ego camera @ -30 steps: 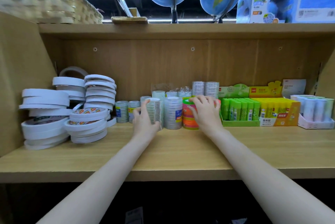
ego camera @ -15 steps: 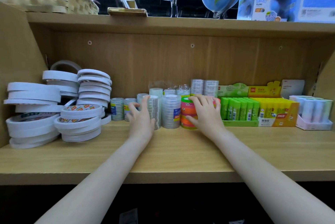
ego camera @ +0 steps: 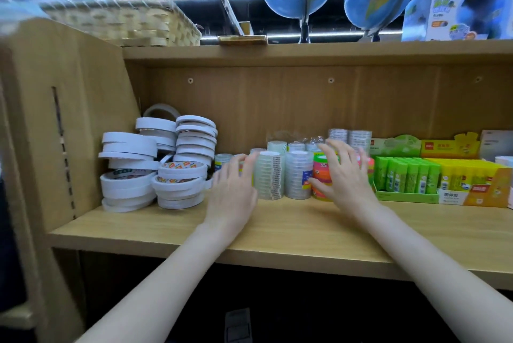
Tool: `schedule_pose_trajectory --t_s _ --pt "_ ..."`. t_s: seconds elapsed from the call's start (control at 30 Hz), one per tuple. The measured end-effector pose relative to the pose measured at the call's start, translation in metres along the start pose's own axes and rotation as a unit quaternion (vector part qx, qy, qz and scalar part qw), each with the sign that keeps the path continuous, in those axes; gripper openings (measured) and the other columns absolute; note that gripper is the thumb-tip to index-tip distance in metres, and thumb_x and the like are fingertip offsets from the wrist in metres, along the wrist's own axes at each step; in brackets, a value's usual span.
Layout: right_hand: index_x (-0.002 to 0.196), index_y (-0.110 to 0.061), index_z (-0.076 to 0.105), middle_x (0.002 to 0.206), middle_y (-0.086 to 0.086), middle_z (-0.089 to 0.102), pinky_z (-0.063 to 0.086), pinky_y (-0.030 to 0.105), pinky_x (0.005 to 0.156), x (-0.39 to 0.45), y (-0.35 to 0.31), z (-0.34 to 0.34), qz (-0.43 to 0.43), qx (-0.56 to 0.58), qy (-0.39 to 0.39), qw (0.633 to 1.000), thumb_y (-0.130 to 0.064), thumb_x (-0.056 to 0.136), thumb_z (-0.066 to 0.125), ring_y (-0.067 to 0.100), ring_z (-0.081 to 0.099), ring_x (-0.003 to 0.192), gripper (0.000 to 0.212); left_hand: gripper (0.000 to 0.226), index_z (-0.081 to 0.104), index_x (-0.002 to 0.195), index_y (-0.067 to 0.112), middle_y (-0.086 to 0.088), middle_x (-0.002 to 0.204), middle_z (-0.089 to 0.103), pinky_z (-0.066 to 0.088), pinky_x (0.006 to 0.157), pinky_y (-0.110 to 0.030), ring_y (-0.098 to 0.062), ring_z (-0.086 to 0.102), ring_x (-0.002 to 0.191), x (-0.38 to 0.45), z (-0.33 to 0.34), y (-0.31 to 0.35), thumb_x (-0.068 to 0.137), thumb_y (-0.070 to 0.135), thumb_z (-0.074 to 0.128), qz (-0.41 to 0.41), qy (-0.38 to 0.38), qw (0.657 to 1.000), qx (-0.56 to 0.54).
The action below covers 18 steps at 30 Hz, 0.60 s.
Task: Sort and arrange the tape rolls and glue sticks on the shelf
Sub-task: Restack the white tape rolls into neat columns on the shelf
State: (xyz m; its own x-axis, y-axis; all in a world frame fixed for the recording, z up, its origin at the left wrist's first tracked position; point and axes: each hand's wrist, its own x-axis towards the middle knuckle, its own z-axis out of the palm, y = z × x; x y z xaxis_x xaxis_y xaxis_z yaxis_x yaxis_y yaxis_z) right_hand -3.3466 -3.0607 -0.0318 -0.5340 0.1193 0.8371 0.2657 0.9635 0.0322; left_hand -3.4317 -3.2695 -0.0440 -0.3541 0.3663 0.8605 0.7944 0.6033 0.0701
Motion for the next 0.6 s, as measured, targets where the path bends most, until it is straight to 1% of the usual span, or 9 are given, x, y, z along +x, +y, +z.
schedule_pose_trajectory --t_s 0.1,0.17,0.23,0.33,0.4,0.47,0.5,0.57,0.6 --pt "0.129 -0.006 0.049 0.133 0.017 0.046 0.029 0.046 0.106 -0.002 -0.024 -0.006 -0.044 0.082 -0.023 0.995 -0.027 0.077 0.074 0.034 0.041 0.124 0.062 0.062 0.05 0.123 0.011 -0.012 0.111 0.057 0.047 0.078 -0.041 -0.031 0.057 0.095 -0.018 -0.023 -0.035 0.064 0.001 0.067 -0.008 0.028 0.998 0.056" --pt "0.131 -0.006 0.046 0.131 0.015 0.045 0.029 0.032 0.105 0.001 -0.052 -0.008 -0.06 0.175 -0.059 0.981 -0.022 0.084 0.067 0.029 0.041 0.124 0.055 0.058 0.048 0.125 0.009 -0.014 0.115 0.053 0.044 0.083 -0.043 -0.033 0.052 0.101 -0.029 -0.039 -0.055 0.07 0.001 0.063 -0.085 0.029 0.995 0.038" --pt "0.134 -0.01 0.043 0.128 0.01 0.043 0.029 0.024 0.102 0.007 -0.087 -0.005 -0.058 0.27 -0.107 0.955 -0.021 0.09 0.059 0.023 0.043 0.123 0.048 0.056 0.043 0.13 0.008 -0.015 0.122 0.045 0.036 0.09 -0.037 -0.03 0.045 0.108 -0.04 -0.054 -0.073 0.076 0.0 0.058 -0.162 0.027 0.986 -0.022" --pt "0.135 -0.02 0.041 0.126 0.001 0.041 0.034 0.029 0.105 0.02 -0.141 0.004 -0.039 0.381 -0.186 0.905 -0.024 0.093 0.055 0.016 0.042 0.123 0.045 0.054 0.037 0.135 0.007 -0.011 0.129 0.041 0.033 0.089 -0.019 -0.014 0.045 0.105 -0.048 -0.071 -0.098 0.085 0.001 0.056 -0.26 -0.011 0.952 -0.159" --pt "0.134 -0.02 0.043 0.132 0.002 0.04 0.031 0.028 0.107 0.031 -0.17 0.012 -0.055 0.417 -0.211 0.882 -0.022 0.093 0.055 0.013 0.038 0.126 0.043 0.052 0.038 0.135 0.007 -0.009 0.126 0.05 0.039 0.09 -0.019 -0.01 0.05 0.102 -0.047 -0.076 -0.112 0.086 0.002 0.057 -0.29 -0.06 0.924 -0.241" --pt "0.128 -0.015 0.05 0.133 0.004 0.045 0.03 0.025 0.105 0.042 -0.189 0.022 -0.088 0.4 -0.222 0.885 -0.018 0.093 0.054 0.016 0.04 0.124 0.035 0.051 0.04 0.133 0.008 -0.008 0.125 0.055 0.042 0.096 -0.024 -0.012 0.054 0.106 -0.045 -0.077 -0.122 0.086 0.0 0.057 -0.3 -0.098 0.897 -0.309" --pt "0.123 -0.012 0.054 0.129 0.006 0.051 0.033 0.028 0.102 0.047 -0.194 0.027 -0.099 0.385 -0.222 0.89 -0.016 0.093 0.054 0.02 0.045 0.121 0.03 0.047 0.042 0.13 0.009 -0.008 0.124 0.055 0.042 0.099 -0.027 -0.013 0.055 0.107 -0.044 -0.076 -0.126 0.087 -0.001 0.057 -0.304 -0.106 0.887 -0.33" --pt "0.112 -0.009 0.062 0.117 0.006 0.061 0.039 0.033 0.097 0.057 -0.198 0.03 -0.101 0.366 -0.222 0.898 -0.011 0.092 0.055 0.024 0.053 0.111 0.022 0.038 0.046 0.122 0.014 -0.007 0.12 0.058 0.042 0.1 -0.03 -0.015 0.057 0.109 -0.043 -0.076 -0.132 0.087 0.003 0.059 -0.31 -0.098 0.879 -0.348" --pt "0.109 -0.008 0.063 0.111 0.003 0.063 0.039 0.028 0.093 0.061 -0.198 0.029 -0.099 0.361 -0.228 0.899 -0.009 0.091 0.056 0.021 0.054 0.108 0.02 0.036 0.047 0.119 0.015 -0.006 0.118 0.059 0.043 0.101 -0.031 -0.016 0.057 0.11 -0.043 -0.076 -0.133 0.087 0.006 0.061 -0.311 -0.09 0.879 -0.349"
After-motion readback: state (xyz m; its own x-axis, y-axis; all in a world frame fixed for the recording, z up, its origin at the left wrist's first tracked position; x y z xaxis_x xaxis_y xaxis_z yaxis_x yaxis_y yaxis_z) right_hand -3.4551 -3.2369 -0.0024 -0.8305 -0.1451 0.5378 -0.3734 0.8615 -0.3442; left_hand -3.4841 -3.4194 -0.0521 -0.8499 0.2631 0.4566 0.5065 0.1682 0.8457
